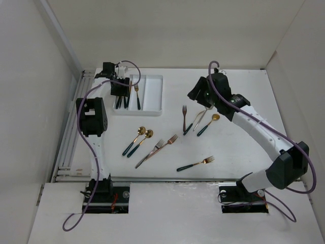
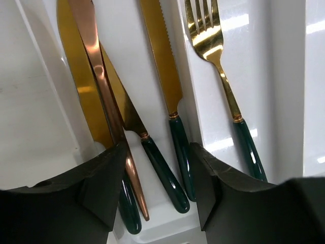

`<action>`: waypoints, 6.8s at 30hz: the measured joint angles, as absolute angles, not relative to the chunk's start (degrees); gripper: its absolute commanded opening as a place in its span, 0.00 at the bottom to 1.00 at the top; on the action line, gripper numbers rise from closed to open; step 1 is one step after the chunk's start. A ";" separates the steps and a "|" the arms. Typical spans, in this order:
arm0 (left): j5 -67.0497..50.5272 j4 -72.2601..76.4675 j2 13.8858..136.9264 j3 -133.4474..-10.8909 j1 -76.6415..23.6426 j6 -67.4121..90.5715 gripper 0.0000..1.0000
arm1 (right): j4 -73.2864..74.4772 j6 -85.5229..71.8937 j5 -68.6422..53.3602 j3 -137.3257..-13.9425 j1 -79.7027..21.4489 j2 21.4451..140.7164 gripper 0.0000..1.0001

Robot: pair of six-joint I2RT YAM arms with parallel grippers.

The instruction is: Sort the eating utensils into containers

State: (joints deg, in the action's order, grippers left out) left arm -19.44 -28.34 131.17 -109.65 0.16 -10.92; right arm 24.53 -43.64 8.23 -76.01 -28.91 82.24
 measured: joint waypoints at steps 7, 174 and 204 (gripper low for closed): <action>-15.70 -28.42 128.05 -109.65 0.08 -11.11 0.51 | 29.69 -45.87 10.94 -68.51 -23.16 84.12 0.56; -23.79 -33.67 125.38 -117.27 -13.80 1.30 0.56 | 37.10 -37.74 14.59 -85.36 -19.16 117.03 0.03; -56.99 -46.28 121.97 -123.68 -24.56 -14.98 0.81 | 29.85 -44.01 18.52 -88.42 -33.50 95.70 0.00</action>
State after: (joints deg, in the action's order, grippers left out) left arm -56.99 -46.28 121.97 -123.68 -24.56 -14.98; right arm 29.85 -44.01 18.52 -88.42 -33.50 95.70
